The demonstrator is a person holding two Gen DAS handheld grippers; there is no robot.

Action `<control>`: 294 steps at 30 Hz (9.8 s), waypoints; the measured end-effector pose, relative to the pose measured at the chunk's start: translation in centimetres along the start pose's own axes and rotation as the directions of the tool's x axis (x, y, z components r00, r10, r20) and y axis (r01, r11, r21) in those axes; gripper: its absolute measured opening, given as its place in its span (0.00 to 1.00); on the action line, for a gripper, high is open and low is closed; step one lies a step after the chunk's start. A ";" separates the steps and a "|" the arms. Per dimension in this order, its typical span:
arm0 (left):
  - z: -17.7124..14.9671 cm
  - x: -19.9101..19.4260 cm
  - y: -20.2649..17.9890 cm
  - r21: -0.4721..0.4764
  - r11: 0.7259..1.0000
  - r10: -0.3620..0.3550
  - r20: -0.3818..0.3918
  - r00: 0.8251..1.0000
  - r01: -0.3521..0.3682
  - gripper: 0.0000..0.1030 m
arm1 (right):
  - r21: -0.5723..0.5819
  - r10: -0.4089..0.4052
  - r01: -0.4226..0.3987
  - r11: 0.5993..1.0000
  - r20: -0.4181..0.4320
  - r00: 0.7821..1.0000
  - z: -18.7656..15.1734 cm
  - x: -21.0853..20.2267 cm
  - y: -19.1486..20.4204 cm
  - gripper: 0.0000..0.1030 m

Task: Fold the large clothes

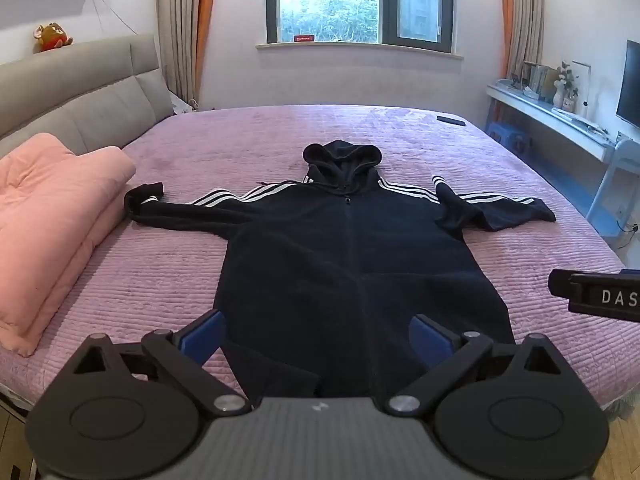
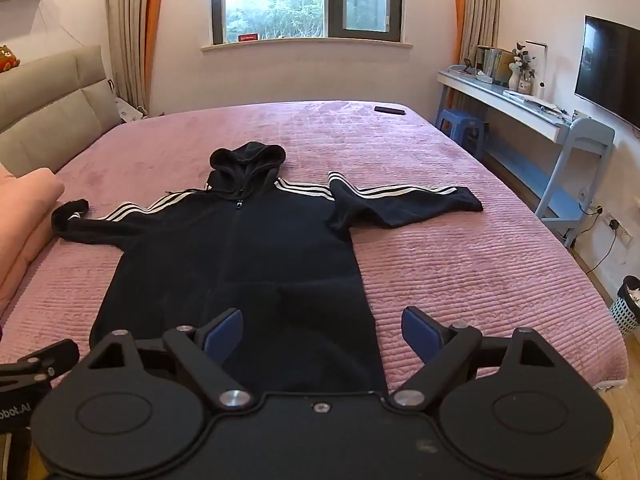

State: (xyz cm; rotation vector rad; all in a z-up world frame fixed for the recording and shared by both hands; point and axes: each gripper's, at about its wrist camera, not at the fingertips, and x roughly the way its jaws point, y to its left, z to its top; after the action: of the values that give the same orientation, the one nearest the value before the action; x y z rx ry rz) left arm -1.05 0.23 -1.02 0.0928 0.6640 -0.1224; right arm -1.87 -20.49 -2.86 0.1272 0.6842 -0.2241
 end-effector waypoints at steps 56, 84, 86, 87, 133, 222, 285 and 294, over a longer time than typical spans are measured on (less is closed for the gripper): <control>-0.7 0.5 1.1 -0.059 0.998 0.001 -0.082 0.997 -0.006 0.99 | -0.015 0.030 -0.031 0.999 -0.014 0.999 -1.0 -0.7 1.4 0.99; -0.7 -1.4 2.1 -0.077 0.997 -0.004 -0.037 0.999 0.001 0.99 | -0.052 0.042 -0.041 0.998 0.020 0.999 -0.9 -3.1 2.2 0.99; -0.7 -1.6 2.3 -0.080 0.997 -0.010 -0.033 0.999 0.008 0.99 | -0.056 0.037 -0.035 0.998 0.026 0.999 -0.8 -3.4 2.4 0.99; -0.7 -1.6 2.3 -0.080 0.997 -0.012 -0.032 0.999 0.010 0.99 | -0.057 0.034 -0.032 0.998 0.030 0.999 -0.8 -3.6 2.4 0.99; 20.5 40.5 -17.4 0.001 0.982 -0.184 -0.260 0.948 0.191 0.96 | 0.377 -0.167 0.247 0.892 -0.232 0.958 18.5 42.4 -28.9 0.99; 20.4 58.4 20.0 -0.278 0.959 -0.150 -0.366 0.919 0.046 0.79 | 0.048 -0.160 0.180 0.983 -0.280 0.947 17.1 46.6 5.8 0.72; 22.6 63.4 38.7 0.369 0.867 0.453 -0.302 0.839 -0.336 0.50 | 0.055 -0.075 0.107 0.993 -0.418 0.906 15.2 52.8 9.5 0.78; 27.1 49.4 41.0 -0.095 0.986 0.136 -0.046 0.990 -0.140 0.12 | 0.051 -0.067 0.097 0.994 -0.420 0.905 15.3 52.6 9.5 0.79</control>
State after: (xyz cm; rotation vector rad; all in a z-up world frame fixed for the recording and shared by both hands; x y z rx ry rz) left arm 59.89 33.21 -8.48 0.0469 0.7002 0.0453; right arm 49.37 -22.76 -24.27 0.2186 1.1121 -0.3063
